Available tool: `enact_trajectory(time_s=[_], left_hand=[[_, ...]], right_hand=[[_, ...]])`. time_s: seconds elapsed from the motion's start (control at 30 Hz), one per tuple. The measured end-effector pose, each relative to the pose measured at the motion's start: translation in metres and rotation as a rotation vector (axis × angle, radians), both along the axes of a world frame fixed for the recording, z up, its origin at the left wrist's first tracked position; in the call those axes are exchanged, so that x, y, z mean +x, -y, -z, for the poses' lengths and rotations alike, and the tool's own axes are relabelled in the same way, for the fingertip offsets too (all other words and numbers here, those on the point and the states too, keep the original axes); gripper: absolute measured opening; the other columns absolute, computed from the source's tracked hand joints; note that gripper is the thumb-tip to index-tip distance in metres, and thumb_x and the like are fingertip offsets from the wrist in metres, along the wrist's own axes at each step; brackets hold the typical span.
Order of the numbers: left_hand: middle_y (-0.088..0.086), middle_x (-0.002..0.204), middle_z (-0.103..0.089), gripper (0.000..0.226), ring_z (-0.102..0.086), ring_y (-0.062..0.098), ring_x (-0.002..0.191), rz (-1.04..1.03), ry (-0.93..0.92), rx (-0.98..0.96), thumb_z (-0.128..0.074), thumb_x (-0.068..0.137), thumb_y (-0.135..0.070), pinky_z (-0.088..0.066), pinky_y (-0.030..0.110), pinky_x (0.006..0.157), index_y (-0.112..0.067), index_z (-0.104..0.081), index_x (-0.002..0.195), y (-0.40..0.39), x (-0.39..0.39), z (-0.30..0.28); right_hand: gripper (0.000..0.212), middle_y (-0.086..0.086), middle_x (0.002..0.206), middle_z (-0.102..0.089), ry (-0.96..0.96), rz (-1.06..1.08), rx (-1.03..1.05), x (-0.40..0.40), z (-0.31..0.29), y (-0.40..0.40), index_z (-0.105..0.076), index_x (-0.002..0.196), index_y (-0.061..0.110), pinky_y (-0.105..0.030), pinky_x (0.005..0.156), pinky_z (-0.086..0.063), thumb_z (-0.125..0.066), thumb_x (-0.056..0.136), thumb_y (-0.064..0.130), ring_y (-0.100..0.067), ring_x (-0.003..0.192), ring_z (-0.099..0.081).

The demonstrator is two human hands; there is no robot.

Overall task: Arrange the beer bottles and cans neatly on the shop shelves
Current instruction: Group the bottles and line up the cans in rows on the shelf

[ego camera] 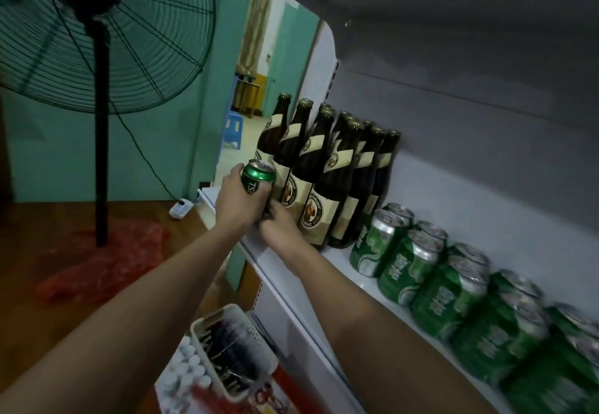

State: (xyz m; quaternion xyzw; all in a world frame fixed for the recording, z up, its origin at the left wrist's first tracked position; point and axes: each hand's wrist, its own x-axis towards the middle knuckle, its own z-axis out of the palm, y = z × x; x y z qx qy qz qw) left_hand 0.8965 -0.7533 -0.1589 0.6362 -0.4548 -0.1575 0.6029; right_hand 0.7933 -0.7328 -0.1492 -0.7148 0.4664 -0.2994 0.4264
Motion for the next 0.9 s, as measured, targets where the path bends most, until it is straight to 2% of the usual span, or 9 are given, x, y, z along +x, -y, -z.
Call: enact_trajectory(time_s=[0.1,0.2,0.33,0.43,0.57,0.63,0.7,0.8,0.9], left_hand=[[0.008,0.13,-0.058,0.058,-0.056,0.026,0.116,-0.011,0.001,0.003,-0.072,0.086,-0.031,-0.044,0.037,0.094,-0.016,-0.048,0.136,-0.006,0.002,0.0],[0.006,0.13,-0.058,0.06,-0.057,0.024,0.115,0.001,-0.03,-0.025,-0.072,0.085,-0.038,-0.048,0.044,0.097,-0.016,-0.049,0.136,-0.026,-0.002,-0.006],[0.002,0.12,-0.061,0.061,-0.062,0.024,0.107,0.117,-0.111,-0.058,-0.07,0.085,-0.046,-0.052,0.048,0.093,-0.017,-0.049,0.133,-0.076,-0.019,-0.03],[-0.001,0.105,-0.063,0.047,-0.065,0.022,0.097,0.295,-0.209,-0.047,-0.072,0.085,-0.039,-0.056,0.047,0.087,-0.019,-0.049,0.121,-0.123,-0.048,-0.055],[0.003,0.093,-0.071,0.029,-0.07,0.022,0.083,0.498,-0.212,-0.027,-0.074,0.084,-0.031,-0.06,0.04,0.071,-0.017,-0.059,0.104,-0.174,-0.108,-0.092],[0.004,0.095,-0.071,0.036,-0.071,0.018,0.081,0.583,-0.212,-0.01,-0.077,0.082,-0.029,-0.06,0.036,0.063,-0.015,-0.058,0.109,-0.196,-0.148,-0.109],[0.008,0.102,-0.07,0.048,-0.071,0.02,0.087,0.67,-0.167,0.007,-0.08,0.08,-0.03,-0.06,0.036,0.067,-0.012,-0.057,0.118,-0.217,-0.191,-0.122],[0.008,0.104,-0.069,0.054,-0.071,0.021,0.088,0.833,-0.035,-0.005,-0.078,0.081,-0.033,-0.057,0.033,0.063,-0.022,-0.053,0.128,-0.251,-0.262,-0.141],[0.004,0.104,-0.066,0.058,-0.07,0.017,0.087,1.015,0.066,-0.022,-0.073,0.087,-0.032,-0.058,0.027,0.065,-0.028,-0.047,0.138,-0.284,-0.332,-0.16]], right_hand=[[0.049,-0.003,0.131,-0.06,0.001,0.008,0.018,-0.001,-0.003,-0.014,-0.048,0.136,0.021,-0.043,0.108,-0.044,-0.04,0.093,0.0,-0.022,0.12,-0.054],[0.042,0.009,0.123,-0.051,0.011,-0.041,-0.008,-0.02,-0.02,-0.038,-0.045,0.141,0.018,-0.023,0.095,-0.04,-0.044,0.1,0.005,-0.008,0.115,-0.047],[0.043,0.004,0.127,-0.05,0.055,-0.011,-0.148,-0.061,-0.037,-0.073,-0.043,0.141,0.014,-0.008,0.077,-0.038,-0.055,0.1,0.014,-0.008,0.112,-0.047],[0.041,0.01,0.117,-0.052,0.083,0.039,-0.243,-0.099,-0.048,-0.107,-0.046,0.134,0.02,-0.016,0.083,-0.043,-0.063,0.096,0.022,-0.012,0.11,-0.054],[0.038,0.022,0.103,-0.05,0.191,0.131,-0.309,-0.162,-0.064,-0.164,-0.048,0.126,0.027,-0.016,0.081,-0.047,-0.067,0.093,0.024,0.004,0.093,-0.054],[0.032,0.023,0.102,-0.054,0.268,0.22,-0.337,-0.198,-0.07,-0.193,-0.05,0.113,0.036,-0.025,0.087,-0.052,-0.07,0.091,0.022,0.0,0.095,-0.058],[0.033,0.019,0.103,-0.06,0.338,0.31,-0.372,-0.238,-0.074,-0.222,-0.05,0.108,0.039,-0.026,0.089,-0.054,-0.071,0.09,0.022,-0.005,0.097,-0.063],[0.037,0.006,0.109,-0.068,0.342,0.46,-0.43,-0.302,-0.084,-0.268,-0.053,0.118,0.029,-0.035,0.09,-0.057,-0.074,0.087,0.028,-0.009,0.099,-0.067],[0.039,0.006,0.101,-0.069,0.302,0.625,-0.503,-0.367,-0.095,-0.312,-0.054,0.118,0.027,-0.041,0.086,-0.058,-0.075,0.085,0.031,-0.012,0.093,-0.069]])
